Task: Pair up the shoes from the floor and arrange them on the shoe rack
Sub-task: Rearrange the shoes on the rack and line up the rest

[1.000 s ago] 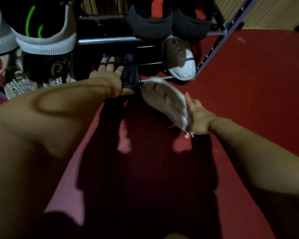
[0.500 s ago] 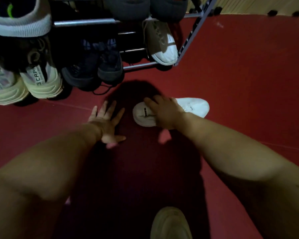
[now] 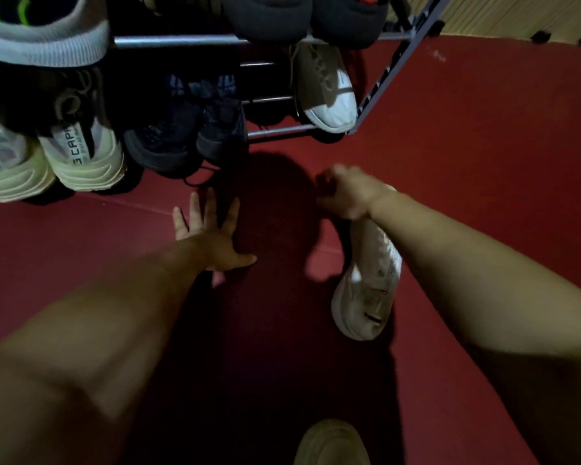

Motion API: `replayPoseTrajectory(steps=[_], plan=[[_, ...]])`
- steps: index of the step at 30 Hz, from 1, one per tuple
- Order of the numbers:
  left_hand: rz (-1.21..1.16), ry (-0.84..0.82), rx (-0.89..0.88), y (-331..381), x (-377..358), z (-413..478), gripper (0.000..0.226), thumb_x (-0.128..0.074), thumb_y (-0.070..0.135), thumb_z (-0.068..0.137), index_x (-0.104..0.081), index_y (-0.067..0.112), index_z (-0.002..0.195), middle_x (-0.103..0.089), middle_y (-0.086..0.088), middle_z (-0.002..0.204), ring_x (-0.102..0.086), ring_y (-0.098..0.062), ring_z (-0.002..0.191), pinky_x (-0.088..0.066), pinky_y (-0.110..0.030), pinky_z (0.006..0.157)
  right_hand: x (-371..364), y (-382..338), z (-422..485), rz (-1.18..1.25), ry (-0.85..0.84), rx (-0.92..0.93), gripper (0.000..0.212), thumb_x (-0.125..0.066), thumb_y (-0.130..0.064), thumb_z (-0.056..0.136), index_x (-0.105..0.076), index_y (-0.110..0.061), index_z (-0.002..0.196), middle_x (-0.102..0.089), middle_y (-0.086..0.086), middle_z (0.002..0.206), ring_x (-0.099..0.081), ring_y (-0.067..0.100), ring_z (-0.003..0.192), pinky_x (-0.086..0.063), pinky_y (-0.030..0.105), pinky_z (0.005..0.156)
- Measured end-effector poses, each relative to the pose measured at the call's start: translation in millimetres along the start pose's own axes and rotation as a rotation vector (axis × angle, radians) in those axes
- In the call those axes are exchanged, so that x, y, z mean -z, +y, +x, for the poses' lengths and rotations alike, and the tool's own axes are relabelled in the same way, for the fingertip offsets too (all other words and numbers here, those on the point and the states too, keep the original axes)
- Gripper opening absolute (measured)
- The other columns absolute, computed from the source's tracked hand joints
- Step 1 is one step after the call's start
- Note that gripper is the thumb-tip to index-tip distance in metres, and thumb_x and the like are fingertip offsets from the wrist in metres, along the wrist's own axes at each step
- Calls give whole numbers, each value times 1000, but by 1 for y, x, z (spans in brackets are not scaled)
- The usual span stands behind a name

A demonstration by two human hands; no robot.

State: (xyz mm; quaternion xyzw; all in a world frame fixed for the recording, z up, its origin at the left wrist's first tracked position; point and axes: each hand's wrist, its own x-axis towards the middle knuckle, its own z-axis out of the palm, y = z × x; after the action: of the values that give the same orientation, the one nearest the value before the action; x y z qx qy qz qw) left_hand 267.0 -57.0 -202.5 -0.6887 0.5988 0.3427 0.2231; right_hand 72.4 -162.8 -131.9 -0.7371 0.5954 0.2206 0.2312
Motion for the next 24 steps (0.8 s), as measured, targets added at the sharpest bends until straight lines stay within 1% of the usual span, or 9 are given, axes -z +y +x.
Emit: replayPoseTrajectory(steps=[1, 3, 6, 10, 13, 17, 21, 23, 24], plan=[[-12, -14, -9, 2, 0, -1, 111, -49, 75, 76, 31, 32, 141, 44, -12, 144, 40, -37, 131, 19, -58, 106, 8, 8, 6, 156, 113, -69, 70, -59, -42, 88, -28, -14, 144, -35, 20, 142, -44, 35, 126, -37, 37, 105], [-27, -32, -27, 6, 3, -4, 112, -49, 73, 77, 33, 32, 140, 47, -12, 142, 44, -36, 128, 20, -59, 106, 25, 19, 22, 342, 268, -166, 78, -61, -42, 87, -19, -12, 146, -26, 22, 145, -38, 36, 131, -32, 35, 108], [-39, -72, -36, 6, 5, -4, 110, -48, 73, 79, 34, 31, 139, 48, -12, 141, 46, -37, 126, 20, -60, 106, 38, 17, 51, 453, 330, -207, 84, -64, -44, 85, -15, -16, 147, -23, 20, 146, -35, 35, 132, -32, 33, 106], [-40, -115, -29, 3, 6, -2, 109, -45, 73, 80, 37, 32, 137, 51, -10, 139, 46, -37, 126, 20, -60, 106, 39, 9, 84, 369, 312, -172, 79, -61, -47, 86, -20, -19, 147, -24, 22, 148, -36, 38, 132, -33, 34, 107], [-38, -130, -32, 3, 6, -1, 108, -44, 74, 80, 39, 33, 135, 52, -9, 137, 47, -36, 125, 21, -60, 106, 35, 10, 102, 328, 301, -176, 78, -58, -48, 87, -16, -27, 149, -28, 21, 149, -34, 38, 134, -31, 35, 109], [-38, -141, -30, 2, 7, -1, 107, -43, 74, 80, 39, 33, 135, 53, -9, 137, 49, -35, 123, 22, -59, 104, 30, 13, 108, 172, 399, -167, 69, -54, -48, 89, -24, -26, 148, -42, 22, 140, -40, 38, 128, -36, 38, 101], [-31, -143, -27, 4, 8, -1, 106, -43, 73, 81, 39, 33, 135, 53, -10, 137, 49, -35, 123, 22, -59, 104, 20, 12, 84, 100, 397, -107, 58, -48, -51, 91, -36, -24, 142, -51, 21, 133, -48, 37, 121, -40, 38, 89], [-34, -133, -23, 3, 7, -2, 106, -43, 74, 81, 39, 33, 135, 53, -10, 137, 48, -35, 124, 22, -59, 105, 8, 13, 61, 24, 391, -84, 52, -46, -49, 93, -38, -30, 140, -55, 20, 125, -52, 37, 114, -40, 38, 83], [-31, -123, -23, 3, 6, -2, 107, -43, 74, 80, 38, 33, 136, 52, -10, 138, 48, -35, 125, 21, -59, 106, 1, 15, 46, -22, 380, -80, 49, -45, -46, 94, -37, -34, 140, -57, 19, 123, -53, 36, 112, -39, 39, 84]])
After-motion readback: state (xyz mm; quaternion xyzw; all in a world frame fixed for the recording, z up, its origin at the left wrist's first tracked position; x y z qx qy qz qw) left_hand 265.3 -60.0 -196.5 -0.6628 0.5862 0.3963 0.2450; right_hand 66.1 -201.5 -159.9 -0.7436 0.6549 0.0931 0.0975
